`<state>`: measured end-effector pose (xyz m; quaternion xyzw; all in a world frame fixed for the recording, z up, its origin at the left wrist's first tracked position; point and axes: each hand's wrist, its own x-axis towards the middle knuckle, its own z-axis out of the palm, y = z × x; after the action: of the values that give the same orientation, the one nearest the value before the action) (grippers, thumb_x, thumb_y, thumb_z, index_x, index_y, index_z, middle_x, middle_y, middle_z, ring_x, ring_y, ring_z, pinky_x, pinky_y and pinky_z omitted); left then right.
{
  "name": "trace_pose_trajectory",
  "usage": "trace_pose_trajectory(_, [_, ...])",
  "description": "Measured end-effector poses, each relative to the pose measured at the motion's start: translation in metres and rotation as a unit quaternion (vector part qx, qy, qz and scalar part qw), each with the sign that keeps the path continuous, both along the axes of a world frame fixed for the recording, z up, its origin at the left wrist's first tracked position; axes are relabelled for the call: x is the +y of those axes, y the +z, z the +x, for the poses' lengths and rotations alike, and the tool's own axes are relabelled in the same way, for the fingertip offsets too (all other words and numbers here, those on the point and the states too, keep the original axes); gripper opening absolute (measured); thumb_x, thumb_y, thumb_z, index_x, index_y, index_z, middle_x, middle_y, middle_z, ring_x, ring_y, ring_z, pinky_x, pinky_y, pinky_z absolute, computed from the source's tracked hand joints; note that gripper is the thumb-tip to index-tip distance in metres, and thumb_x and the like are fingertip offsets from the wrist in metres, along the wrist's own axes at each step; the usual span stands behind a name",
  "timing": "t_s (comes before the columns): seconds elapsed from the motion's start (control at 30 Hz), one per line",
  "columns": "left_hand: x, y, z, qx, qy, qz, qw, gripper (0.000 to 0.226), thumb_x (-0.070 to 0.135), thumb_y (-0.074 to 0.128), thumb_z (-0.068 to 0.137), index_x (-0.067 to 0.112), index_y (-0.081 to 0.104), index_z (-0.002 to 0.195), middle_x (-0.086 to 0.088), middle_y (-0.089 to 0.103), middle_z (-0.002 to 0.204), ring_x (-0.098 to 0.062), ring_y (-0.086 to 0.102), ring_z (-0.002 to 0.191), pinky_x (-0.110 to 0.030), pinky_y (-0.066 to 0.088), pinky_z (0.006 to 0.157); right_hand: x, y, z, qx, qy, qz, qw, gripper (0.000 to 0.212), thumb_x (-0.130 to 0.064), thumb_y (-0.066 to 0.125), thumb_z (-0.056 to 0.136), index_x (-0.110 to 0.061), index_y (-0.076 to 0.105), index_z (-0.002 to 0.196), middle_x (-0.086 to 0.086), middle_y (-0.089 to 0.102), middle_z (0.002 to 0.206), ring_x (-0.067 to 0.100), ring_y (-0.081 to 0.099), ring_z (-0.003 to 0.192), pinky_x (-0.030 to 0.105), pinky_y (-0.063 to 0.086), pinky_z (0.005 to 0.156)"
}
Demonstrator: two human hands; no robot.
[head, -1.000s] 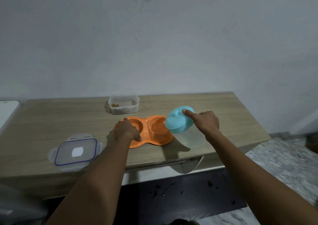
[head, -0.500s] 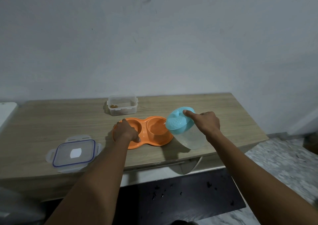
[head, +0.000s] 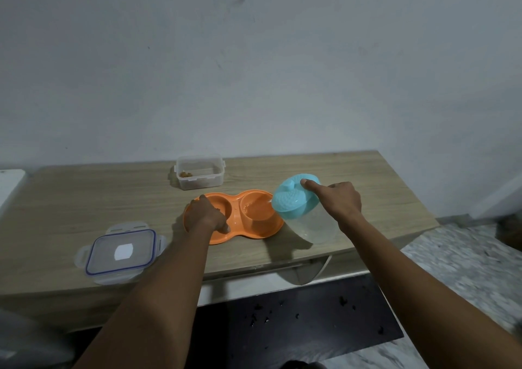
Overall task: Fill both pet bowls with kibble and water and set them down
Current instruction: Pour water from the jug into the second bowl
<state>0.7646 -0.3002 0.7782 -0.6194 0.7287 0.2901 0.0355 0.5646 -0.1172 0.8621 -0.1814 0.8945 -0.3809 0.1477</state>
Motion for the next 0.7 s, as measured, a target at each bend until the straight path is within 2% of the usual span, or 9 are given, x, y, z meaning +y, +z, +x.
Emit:
trace_pose_trajectory(0.2, [0.0006, 0.0002, -0.0002, -0.004, -0.001, 0.0, 1.0, 0.119, 0.029, 0.096, 0.051, 0.01, 0.03, 0.149, -0.013, 0.041, 0.148, -0.033, 0.044, 0.134, -0.045, 0.048, 0.099, 0.0016, 0.001, 0.0022, -0.001, -0.005, -0.011, 1.0, 0.061, -0.065, 0.077, 0.075, -0.006, 0.065, 0.066, 0.004, 0.06, 0.066, 0.018, 0.053, 0.063, 0.035, 0.042, 0.064])
trace_pose_trajectory(0.47, [0.0006, 0.0016, -0.0005, -0.007, -0.004, 0.002, 1.0, 0.121, 0.03, 0.095, 0.054, 0.011, 0.026, 0.151, -0.014, 0.038, 0.15, -0.034, 0.041, 0.137, -0.046, 0.047, 0.101, 0.0032, 0.0015, 0.0054, -0.01, -0.015, -0.039, 0.999, 0.061, -0.064, 0.077, 0.076, -0.005, 0.067, 0.067, 0.004, 0.061, 0.068, 0.019, 0.055, 0.065, 0.035, 0.043, 0.065])
trace_pose_trajectory(0.7, [0.0016, 0.0002, 0.0002, -0.002, 0.003, 0.001, 1.0, 0.12, 0.029, 0.095, 0.053, 0.011, 0.027, 0.151, -0.013, 0.039, 0.15, -0.034, 0.042, 0.136, -0.046, 0.047, 0.099, 0.008, -0.0033, 0.0043, -0.053, -0.039, -0.107, 0.992, 0.06, -0.061, 0.08, 0.073, -0.003, 0.065, 0.067, 0.006, 0.062, 0.071, 0.022, 0.057, 0.07, 0.039, 0.045, 0.065])
